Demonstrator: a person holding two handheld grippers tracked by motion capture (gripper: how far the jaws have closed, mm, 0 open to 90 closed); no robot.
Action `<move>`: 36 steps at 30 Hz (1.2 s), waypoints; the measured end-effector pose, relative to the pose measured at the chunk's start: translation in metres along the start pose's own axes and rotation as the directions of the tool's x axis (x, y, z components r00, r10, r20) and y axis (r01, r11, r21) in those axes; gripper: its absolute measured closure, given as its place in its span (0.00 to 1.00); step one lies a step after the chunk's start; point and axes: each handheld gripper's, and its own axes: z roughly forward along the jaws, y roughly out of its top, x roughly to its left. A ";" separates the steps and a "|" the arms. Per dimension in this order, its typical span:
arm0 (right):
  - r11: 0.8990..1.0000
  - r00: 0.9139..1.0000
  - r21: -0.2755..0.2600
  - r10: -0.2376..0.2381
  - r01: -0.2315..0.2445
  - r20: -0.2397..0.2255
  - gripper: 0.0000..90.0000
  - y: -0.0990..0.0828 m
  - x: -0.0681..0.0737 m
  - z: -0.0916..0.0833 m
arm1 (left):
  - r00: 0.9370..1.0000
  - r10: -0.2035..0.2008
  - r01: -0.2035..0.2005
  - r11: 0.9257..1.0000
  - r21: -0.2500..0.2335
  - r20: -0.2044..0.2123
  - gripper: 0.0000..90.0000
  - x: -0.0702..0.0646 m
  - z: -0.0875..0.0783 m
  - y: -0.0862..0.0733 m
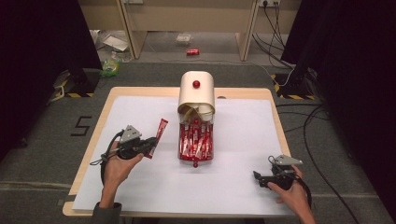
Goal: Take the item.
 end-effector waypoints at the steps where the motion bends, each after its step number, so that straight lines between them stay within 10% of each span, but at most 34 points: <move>1: 1.000 1.000 0.000 0.000 0.000 0.000 0.12 0.000 0.000 0.000 | 1.000 -0.008 0.008 1.000 0.003 -0.003 0.95 0.002 0.002 -0.002; 36: 1.000 1.000 0.000 0.000 0.000 0.000 0.12 0.000 0.000 0.000 | 0.994 -0.091 0.094 0.995 0.040 -0.063 0.95 0.035 0.022 -0.025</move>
